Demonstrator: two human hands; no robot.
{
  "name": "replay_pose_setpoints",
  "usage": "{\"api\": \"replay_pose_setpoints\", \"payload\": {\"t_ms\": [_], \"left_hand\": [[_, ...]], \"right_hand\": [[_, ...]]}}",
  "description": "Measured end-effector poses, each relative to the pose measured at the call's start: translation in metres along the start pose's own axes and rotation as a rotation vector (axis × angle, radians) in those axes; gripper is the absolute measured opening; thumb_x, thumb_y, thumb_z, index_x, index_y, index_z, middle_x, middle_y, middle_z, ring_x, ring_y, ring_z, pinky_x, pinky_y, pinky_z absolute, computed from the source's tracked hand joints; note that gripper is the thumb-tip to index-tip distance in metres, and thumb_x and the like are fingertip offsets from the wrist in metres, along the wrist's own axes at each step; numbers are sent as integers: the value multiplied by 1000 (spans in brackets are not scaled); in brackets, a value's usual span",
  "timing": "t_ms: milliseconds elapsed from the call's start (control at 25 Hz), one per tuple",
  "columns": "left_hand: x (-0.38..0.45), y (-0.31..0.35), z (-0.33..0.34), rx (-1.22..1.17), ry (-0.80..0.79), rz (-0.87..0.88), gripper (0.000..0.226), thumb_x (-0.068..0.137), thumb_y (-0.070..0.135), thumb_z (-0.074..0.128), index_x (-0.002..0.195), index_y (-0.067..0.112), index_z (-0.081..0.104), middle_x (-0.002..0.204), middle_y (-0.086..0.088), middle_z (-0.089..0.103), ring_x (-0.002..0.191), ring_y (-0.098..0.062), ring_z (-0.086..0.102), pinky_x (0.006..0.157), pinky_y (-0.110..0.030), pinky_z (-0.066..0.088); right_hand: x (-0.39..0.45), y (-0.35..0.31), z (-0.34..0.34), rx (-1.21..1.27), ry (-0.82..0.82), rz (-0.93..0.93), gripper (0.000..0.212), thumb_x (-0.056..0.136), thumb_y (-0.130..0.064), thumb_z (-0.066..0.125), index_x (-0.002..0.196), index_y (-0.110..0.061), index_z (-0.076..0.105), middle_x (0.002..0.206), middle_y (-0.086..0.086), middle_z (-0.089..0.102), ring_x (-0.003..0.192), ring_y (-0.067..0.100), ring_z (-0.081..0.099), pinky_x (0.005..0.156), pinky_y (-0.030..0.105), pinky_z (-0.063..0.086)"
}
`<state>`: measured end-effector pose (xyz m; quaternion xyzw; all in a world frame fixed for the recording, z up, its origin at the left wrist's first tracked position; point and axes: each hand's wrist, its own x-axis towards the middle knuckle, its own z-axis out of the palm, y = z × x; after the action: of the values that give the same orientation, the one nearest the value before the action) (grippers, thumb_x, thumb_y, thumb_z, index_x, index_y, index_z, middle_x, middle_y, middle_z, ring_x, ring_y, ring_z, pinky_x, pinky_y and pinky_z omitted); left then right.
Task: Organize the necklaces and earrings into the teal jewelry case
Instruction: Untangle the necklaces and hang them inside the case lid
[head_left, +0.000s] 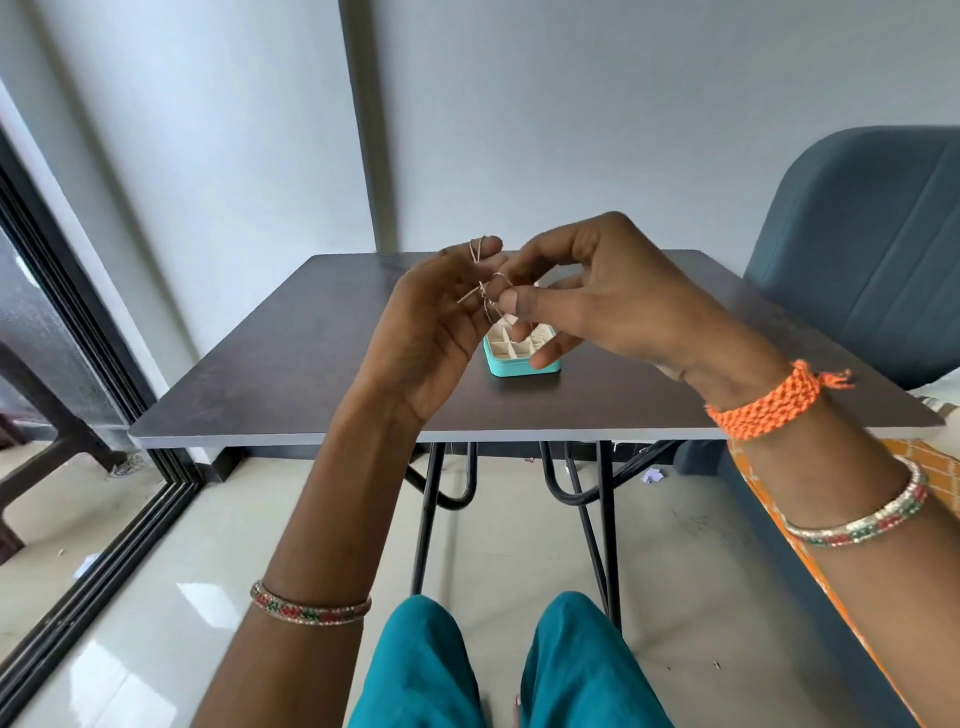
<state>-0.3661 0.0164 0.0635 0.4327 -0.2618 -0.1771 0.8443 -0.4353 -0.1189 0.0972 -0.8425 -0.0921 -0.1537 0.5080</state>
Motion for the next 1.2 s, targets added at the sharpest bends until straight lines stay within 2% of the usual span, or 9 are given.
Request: {"api": "replay_pose_setpoints", "payload": {"t_ms": [120,200,280,440,680,840,960,1080,1200], "left_hand": [[0,-1,-3,-91,-11,-45,22,73,8,52,94,4,56,90,-11,58,76,-16,58,71,-26,47],[0,1,-4,-53,-23,-50,21,74,6,52,94,2,56,91,-10,57,76,-16,55,74,-25,45],[-1,3,-3,38,-31,-59,13,78,-1,54,90,1,57,84,-8,59,72,-13,55,67,-19,48],[-6,-3,1,150,-39,-79,12,85,-8,51,85,3,57,68,-4,60,60,-7,55,57,-13,47],[-8,-10,2,138,-45,-117,25,90,-5,46,75,7,61,66,-2,55,55,-6,50,57,-12,49],[-13,-16,-2,144,-72,-130,13,91,-1,48,89,3,60,70,-1,57,59,-6,49,60,-13,46],[-14,-20,-4,19,-40,-144,14,84,2,53,94,0,63,74,-3,59,60,-4,54,61,-10,49],[-12,-22,-5,-40,13,-162,14,90,-3,48,92,-2,62,71,-5,63,58,-4,61,62,-11,54],[-10,-22,-5,-17,78,-136,13,90,-4,49,88,-1,62,69,-7,63,56,-5,61,59,-13,55]], "right_hand": [[1,4,3,31,0,-38,9,83,-10,70,90,-5,70,90,16,70,72,26,71,49,29,55],[2,6,4,29,58,-55,7,83,-11,70,89,-8,71,86,13,71,71,24,71,47,27,53],[5,10,2,2,143,-76,4,84,-11,70,87,-12,72,83,8,72,72,20,71,49,30,55],[12,16,1,-199,252,-162,8,83,-9,68,81,-14,73,77,1,72,73,16,68,62,40,59],[16,28,16,-537,379,-314,12,84,0,55,83,-8,63,80,3,60,71,15,57,67,37,52],[22,33,8,-305,236,-161,12,87,-1,59,85,-10,67,71,-1,65,67,13,64,69,29,57],[23,35,4,-3,78,39,16,95,-6,53,96,-4,68,74,3,68,69,15,67,73,33,60],[19,41,2,251,-86,262,28,99,-19,46,84,-10,68,67,-2,68,63,10,65,76,35,57],[17,50,-3,417,-190,349,22,94,-25,52,94,-10,68,78,2,69,76,15,64,84,36,54]]}}
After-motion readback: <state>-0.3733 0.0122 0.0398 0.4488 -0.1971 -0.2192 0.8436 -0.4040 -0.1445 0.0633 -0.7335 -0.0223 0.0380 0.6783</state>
